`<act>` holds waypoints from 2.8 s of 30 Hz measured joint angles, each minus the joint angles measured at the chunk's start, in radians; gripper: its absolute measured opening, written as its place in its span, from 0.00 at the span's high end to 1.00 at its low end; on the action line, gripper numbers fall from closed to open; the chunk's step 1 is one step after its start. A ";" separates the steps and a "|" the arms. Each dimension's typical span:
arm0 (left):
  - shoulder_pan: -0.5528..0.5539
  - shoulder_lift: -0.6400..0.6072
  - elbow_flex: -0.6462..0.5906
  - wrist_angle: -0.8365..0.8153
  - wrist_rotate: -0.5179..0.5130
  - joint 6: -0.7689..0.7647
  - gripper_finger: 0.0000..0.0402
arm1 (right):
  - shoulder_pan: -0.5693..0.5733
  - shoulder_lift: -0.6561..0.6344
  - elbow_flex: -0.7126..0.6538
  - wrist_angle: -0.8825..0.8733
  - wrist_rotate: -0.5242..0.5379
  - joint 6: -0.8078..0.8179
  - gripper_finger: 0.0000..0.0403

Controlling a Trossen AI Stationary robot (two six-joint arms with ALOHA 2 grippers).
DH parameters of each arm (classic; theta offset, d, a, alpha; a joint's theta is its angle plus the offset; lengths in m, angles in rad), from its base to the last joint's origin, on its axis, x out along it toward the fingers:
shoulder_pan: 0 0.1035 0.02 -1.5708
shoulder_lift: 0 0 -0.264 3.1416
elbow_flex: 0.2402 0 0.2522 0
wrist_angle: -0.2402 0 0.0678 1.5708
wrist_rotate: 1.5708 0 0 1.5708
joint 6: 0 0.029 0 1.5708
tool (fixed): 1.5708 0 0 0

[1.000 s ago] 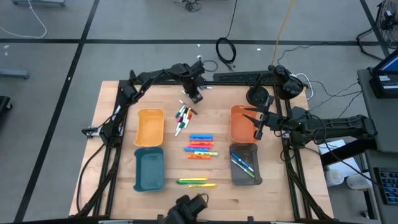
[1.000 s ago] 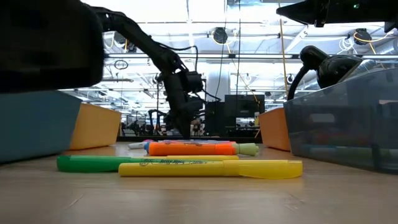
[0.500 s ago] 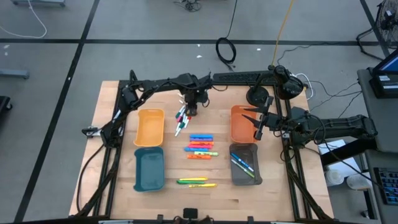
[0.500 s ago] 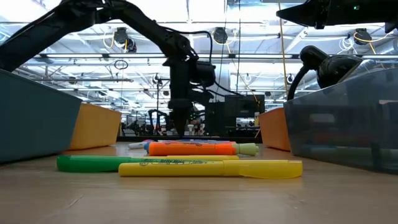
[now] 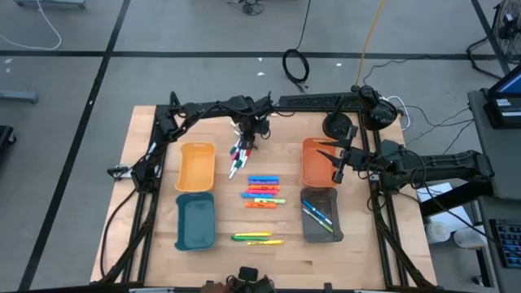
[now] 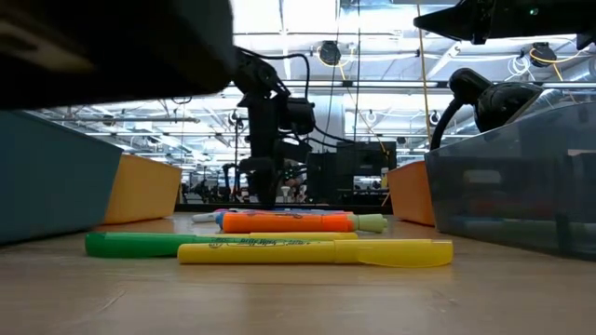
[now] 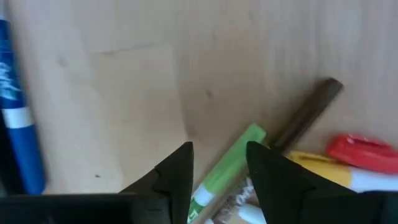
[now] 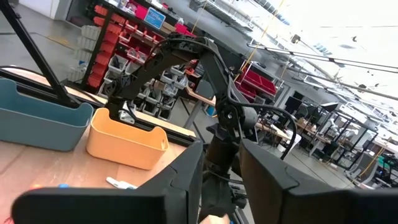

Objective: Pick & Place Markers
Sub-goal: Put the green dry erase marker into the black bin

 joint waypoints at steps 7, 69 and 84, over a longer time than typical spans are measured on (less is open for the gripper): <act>-0.001 0.000 -0.005 0.000 -0.047 0.035 0.61 | 0.000 0.000 0.000 0.000 0.000 0.000 0.77; 0.059 -0.219 -0.027 -0.128 -0.014 -0.202 1.00 | 0.000 0.000 0.000 -0.011 0.000 0.031 0.77; 0.055 -0.276 -0.024 0.006 -0.029 -0.374 0.82 | 0.002 0.000 0.000 -0.014 0.000 0.064 0.77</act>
